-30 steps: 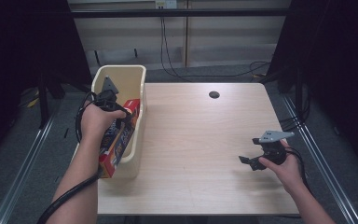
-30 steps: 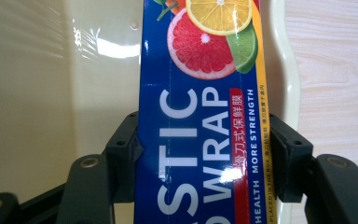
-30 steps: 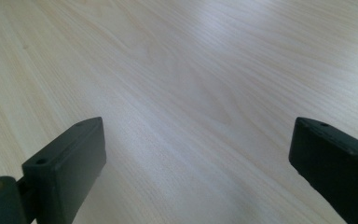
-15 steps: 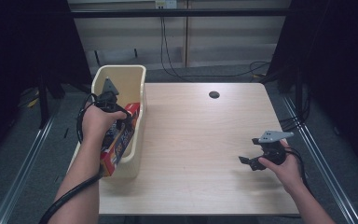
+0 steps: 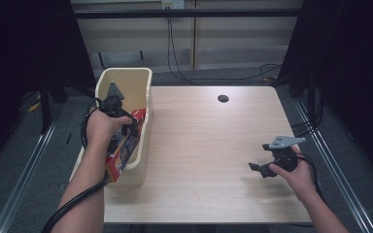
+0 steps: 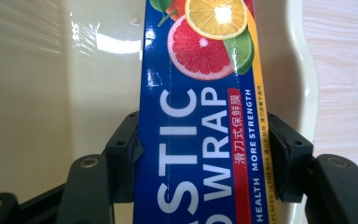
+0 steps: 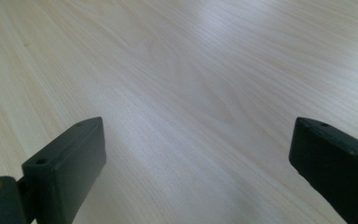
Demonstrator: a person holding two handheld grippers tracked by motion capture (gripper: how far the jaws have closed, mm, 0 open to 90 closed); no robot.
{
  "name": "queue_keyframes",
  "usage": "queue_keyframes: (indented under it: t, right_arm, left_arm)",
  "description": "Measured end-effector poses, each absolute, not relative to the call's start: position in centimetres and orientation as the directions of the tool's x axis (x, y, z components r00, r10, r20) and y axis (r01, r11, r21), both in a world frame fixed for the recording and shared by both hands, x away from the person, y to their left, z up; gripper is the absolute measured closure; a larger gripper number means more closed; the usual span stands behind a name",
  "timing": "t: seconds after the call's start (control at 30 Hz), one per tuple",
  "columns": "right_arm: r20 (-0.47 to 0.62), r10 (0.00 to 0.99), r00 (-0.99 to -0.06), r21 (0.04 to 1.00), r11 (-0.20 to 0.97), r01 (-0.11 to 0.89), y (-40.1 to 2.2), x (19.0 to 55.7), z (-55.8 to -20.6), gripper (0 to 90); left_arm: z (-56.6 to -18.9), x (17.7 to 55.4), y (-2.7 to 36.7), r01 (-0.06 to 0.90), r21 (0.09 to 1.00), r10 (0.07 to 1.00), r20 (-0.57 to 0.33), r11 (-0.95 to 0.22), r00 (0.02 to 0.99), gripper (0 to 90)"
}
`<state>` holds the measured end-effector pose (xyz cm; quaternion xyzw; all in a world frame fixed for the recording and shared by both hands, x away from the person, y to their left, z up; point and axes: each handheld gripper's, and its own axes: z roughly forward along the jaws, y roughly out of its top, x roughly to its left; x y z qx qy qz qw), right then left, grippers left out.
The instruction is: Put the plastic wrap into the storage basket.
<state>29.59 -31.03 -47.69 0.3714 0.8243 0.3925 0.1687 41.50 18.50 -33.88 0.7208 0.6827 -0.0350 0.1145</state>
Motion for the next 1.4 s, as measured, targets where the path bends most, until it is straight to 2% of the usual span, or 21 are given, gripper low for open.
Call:
queue_keyframes:
  t: [1.03, 1.1, 1.2, 1.4]
  right_arm:
    - [0.015, 0.739, -0.674, 0.772, 0.420, 0.478, -31.0, 29.6, -47.7, 3.6]
    - [0.017, 0.736, -0.677, 0.774, 0.419, 0.475, -31.0, 29.6, -47.7, 3.6]
    - [0.016, 0.736, -0.676, 0.773, 0.420, 0.475, -31.0, 29.6, -47.7, 3.6]
    - [0.011, 0.734, -0.679, 0.774, 0.424, 0.471, -30.8, 29.6, -47.7, 3.6]
  left_arm:
    - [-34.5, 41.8, 18.5, 0.998, 0.065, 0.974, -0.225, -0.015, 0.029, 37.1]
    - [-33.9, 41.8, 18.7, 0.993, 0.115, 0.967, -0.253, 0.015, 0.015, 34.6]
    - [-33.4, 41.6, 19.1, 0.992, 0.126, 0.963, -0.265, -0.005, 0.039, 36.0]
    - [-33.2, 41.4, 19.5, 0.988, 0.155, 0.953, -0.300, 0.011, 0.037, 32.7]
